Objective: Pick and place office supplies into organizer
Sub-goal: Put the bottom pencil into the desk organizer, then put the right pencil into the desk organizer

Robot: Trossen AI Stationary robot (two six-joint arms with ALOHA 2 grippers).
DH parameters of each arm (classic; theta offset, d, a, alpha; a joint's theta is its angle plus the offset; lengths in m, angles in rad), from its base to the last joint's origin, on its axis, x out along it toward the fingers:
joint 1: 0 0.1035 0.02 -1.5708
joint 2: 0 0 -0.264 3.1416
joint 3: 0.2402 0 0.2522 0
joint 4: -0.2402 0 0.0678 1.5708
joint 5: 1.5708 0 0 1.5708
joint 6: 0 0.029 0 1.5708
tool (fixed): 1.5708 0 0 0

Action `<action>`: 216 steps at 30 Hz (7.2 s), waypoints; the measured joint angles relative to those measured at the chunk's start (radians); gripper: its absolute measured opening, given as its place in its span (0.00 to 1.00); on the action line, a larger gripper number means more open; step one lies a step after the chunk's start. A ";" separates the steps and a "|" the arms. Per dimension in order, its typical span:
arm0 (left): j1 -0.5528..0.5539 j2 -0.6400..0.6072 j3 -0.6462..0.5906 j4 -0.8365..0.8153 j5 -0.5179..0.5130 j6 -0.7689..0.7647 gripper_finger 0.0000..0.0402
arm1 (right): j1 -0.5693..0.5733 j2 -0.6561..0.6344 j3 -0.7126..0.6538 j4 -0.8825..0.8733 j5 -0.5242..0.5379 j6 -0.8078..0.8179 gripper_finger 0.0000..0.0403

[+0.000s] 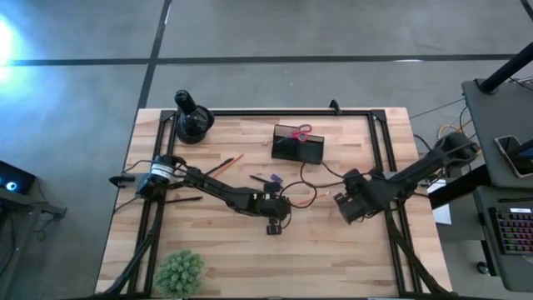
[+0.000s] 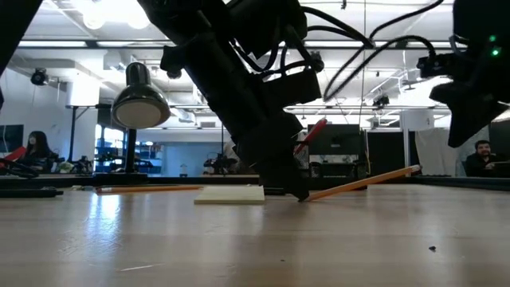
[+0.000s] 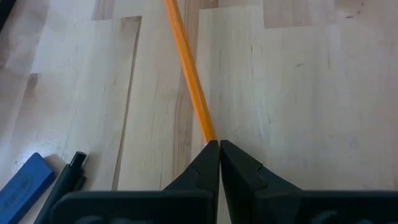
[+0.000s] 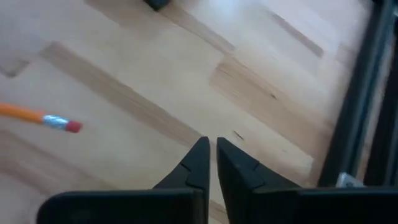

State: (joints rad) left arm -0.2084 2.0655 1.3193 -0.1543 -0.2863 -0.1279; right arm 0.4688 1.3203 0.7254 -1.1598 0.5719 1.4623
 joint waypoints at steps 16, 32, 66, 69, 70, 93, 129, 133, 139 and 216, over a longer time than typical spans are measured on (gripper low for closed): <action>0.006 0.000 0.000 0.000 0.000 0.001 0.00 | -0.182 -0.200 -0.241 0.618 -0.257 -0.959 0.25; 0.006 -0.002 -0.012 0.012 -0.001 0.003 0.00 | -0.259 -0.050 -0.181 0.652 -0.336 -1.291 0.17; 0.042 0.002 -0.005 0.071 -0.005 0.005 0.00 | -0.281 -0.092 -0.128 0.528 -0.144 -1.271 0.41; 0.067 0.001 0.028 0.091 -0.006 0.003 0.00 | -0.328 -0.103 -0.129 0.469 -0.176 -1.132 0.39; 0.079 0.001 0.038 0.091 -0.006 -0.003 0.00 | -0.343 -0.109 -0.132 0.449 -0.177 -1.082 0.38; 0.266 0.082 0.062 0.130 0.072 -0.075 0.00 | -0.384 -0.264 -0.174 0.378 -0.125 -0.782 0.20; 0.281 0.073 0.062 0.138 0.044 -0.046 0.00 | -0.384 -0.262 -0.180 0.379 -0.095 -0.782 0.19; 0.281 0.073 0.056 0.139 0.047 -0.047 0.00 | -0.384 -0.262 -0.180 0.380 -0.053 -0.843 0.22; 0.281 0.073 0.043 0.146 0.048 -0.048 0.00 | -0.446 -0.262 -0.181 0.410 -0.114 -0.969 0.27; 0.258 -0.005 0.017 0.230 -0.007 -0.023 0.00 | -0.806 0.040 -0.010 0.471 -0.317 -1.878 0.08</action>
State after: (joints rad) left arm 0.0500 2.0605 1.3365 0.0755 -0.2936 -0.1509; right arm -0.3371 1.3608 0.7153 -0.6889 0.2547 -0.4152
